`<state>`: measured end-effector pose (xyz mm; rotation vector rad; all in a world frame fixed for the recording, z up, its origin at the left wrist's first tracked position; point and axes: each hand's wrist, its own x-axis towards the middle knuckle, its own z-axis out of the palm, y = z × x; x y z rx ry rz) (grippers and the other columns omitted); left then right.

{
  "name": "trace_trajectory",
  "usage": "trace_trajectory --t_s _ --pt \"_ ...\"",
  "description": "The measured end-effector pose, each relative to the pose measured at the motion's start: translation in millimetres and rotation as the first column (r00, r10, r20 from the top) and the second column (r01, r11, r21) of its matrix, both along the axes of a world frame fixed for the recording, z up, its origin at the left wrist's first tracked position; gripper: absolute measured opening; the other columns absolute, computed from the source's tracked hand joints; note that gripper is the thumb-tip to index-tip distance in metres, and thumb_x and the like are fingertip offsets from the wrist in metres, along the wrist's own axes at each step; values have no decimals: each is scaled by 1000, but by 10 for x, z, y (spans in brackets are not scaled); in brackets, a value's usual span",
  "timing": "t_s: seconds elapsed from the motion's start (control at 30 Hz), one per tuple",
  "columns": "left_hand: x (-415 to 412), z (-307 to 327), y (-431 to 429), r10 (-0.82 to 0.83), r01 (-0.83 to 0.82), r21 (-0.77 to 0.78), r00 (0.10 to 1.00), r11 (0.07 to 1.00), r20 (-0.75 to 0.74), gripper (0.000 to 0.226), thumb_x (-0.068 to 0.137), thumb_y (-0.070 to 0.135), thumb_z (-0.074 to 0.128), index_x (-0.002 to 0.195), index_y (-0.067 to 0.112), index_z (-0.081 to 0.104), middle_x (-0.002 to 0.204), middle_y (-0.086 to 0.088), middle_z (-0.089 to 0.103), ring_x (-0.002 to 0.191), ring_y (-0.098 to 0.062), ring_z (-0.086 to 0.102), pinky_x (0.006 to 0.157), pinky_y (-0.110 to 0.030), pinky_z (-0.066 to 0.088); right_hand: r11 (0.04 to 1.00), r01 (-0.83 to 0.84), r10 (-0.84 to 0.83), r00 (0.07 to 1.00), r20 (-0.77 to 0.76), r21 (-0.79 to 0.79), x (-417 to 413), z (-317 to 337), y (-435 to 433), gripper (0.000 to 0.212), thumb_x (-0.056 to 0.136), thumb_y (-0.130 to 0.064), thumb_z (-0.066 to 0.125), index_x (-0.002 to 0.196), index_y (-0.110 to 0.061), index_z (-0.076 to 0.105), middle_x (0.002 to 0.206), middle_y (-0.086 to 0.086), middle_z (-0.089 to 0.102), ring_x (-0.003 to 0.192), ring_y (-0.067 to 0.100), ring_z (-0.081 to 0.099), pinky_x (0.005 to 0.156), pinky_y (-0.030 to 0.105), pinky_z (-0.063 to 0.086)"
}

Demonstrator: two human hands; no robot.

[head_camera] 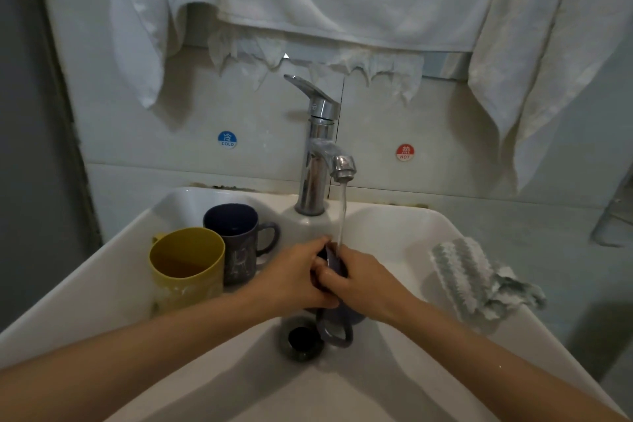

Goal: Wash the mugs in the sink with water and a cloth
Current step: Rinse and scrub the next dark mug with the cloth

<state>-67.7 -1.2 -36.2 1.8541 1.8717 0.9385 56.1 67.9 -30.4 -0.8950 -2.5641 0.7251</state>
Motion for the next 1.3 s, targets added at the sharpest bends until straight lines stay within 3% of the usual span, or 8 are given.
trace_trajectory --t_s 0.33,0.43,0.57,0.77,0.87,1.0,1.1,1.3 --pt "-24 49 27 -19 22 -25 992 999 123 71 72 14 78 132 29 44 127 5 58 117 -11 55 95 -30 50 964 57 -85 992 -98 -259 -90 116 26 28 101 -32 33 122 -19 47 106 -3 53 93 10 50 82 21 38" --pt "-58 55 16 -7 17 -55 984 998 177 75 73 11 77 136 30 40 129 3 57 118 -14 55 95 -36 51 871 60 -110 991 -76 -487 -115 170 99 24 98 -34 42 117 -20 48 113 1 59 100 15 56 90 27 46" --pt "-45 47 0 -65 73 -38 979 997 195 72 73 11 77 131 35 43 113 17 59 106 -4 59 86 -24 54 694 -14 -92 990 -108 -720 -1 258 216 25 86 -23 65 110 -21 59 108 4 65 98 16 61 71 24 50" --pt "-44 62 -9 -80 88 -38 980 995 183 69 71 8 77 126 35 45 110 19 59 106 0 57 86 -20 53 718 -141 29 984 -174 -682 94 108 219 54 75 -6 75 120 -22 52 117 1 64 106 15 62 85 27 54" --pt "-31 72 -14 -79 86 -36 982 996 169 70 71 9 77 129 32 46 116 14 59 110 -5 57 88 -25 53 708 -121 -38 977 -208 -696 54 65 202 41 84 -17 67 122 -22 53 115 1 65 105 16 62 92 32 52" --pt "-17 75 -14 -77 91 -58 976 994 202 68 75 9 74 132 30 43 120 5 60 110 -10 59 88 -34 55 712 -55 -120 973 -199 -700 -4 87 144 8 94 -26 53 98 -30 59 98 -6 67 90 7 62 73 18 52" --pt "-3 30 -39 -41 63 -80 965 995 258 62 80 8 69 127 34 38 109 2 65 102 -12 63 83 -35 57 751 -13 -171 962 -213 -660 14 82 129 18 98 -32 45 95 -25 62 96 0 67 85 9 62 69 17 50" --pt "-98 -32 -41 132 -134 -43 776 990 616 46 81 0 66 115 25 48 99 0 68 93 -16 67 80 -37 57 838 138 -298 926 -232 -528 229 3 363 35 102 -29 36 132 -19 51 138 -1 49 121 15 47 102 30 38"
